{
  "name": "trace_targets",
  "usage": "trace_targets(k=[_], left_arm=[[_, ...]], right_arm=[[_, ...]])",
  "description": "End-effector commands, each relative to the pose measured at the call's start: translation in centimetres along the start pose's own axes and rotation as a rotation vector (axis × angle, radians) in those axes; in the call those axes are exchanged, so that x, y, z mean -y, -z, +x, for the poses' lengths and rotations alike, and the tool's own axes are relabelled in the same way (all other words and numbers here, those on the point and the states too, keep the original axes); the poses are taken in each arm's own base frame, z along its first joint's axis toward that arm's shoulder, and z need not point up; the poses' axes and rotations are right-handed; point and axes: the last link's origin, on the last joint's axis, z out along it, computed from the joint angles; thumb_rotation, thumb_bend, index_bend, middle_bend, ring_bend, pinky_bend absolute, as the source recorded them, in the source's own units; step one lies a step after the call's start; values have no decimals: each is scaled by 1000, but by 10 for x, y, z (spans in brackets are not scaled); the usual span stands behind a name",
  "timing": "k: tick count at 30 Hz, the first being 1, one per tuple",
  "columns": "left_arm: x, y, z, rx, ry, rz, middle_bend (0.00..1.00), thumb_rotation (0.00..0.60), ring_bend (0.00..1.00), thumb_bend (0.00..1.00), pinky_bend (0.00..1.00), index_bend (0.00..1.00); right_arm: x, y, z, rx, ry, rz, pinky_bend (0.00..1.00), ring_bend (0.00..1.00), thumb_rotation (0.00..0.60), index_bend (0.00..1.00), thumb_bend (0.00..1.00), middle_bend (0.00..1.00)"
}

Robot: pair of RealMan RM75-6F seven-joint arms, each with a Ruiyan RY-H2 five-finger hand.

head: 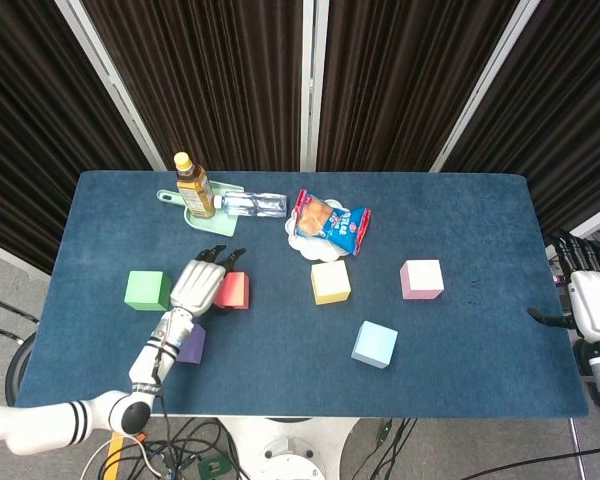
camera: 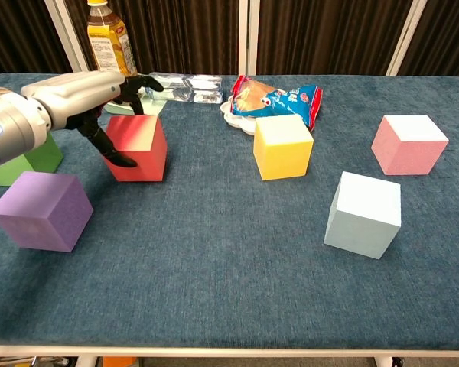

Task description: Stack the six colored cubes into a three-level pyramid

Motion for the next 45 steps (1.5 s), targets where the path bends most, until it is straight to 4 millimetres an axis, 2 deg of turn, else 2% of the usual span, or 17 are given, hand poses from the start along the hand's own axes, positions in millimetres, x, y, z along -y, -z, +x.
trace_targets(k=[1, 14, 20, 28, 45], left_arm=[[-9, -3, 3, 18, 45, 4, 434, 600, 103, 159, 183, 111], [-70, -35, 6, 77, 35, -75, 434, 600, 103, 159, 183, 111], [-87, -49, 2, 87, 14, -91, 434, 600, 103, 159, 183, 111], [-95, -70, 1, 103, -6, -113, 442, 600, 103, 159, 182, 111], [-104, -82, -9, 124, 39, -104, 461, 600, 112, 159, 182, 112]], right_arm=[[-1, 0, 0, 1, -1, 1, 0, 0, 600, 0, 16, 0], [-3, -1, -1, 6, 2, 0, 0, 0, 600, 0, 17, 0], [-7, 1, -1, 5, 3, -10, 0, 0, 600, 0, 17, 0], [-16, 3, -3, 11, -2, -20, 0, 0, 600, 0, 28, 0], [-27, 3, -2, -7, -8, -29, 0, 0, 600, 0, 38, 0]])
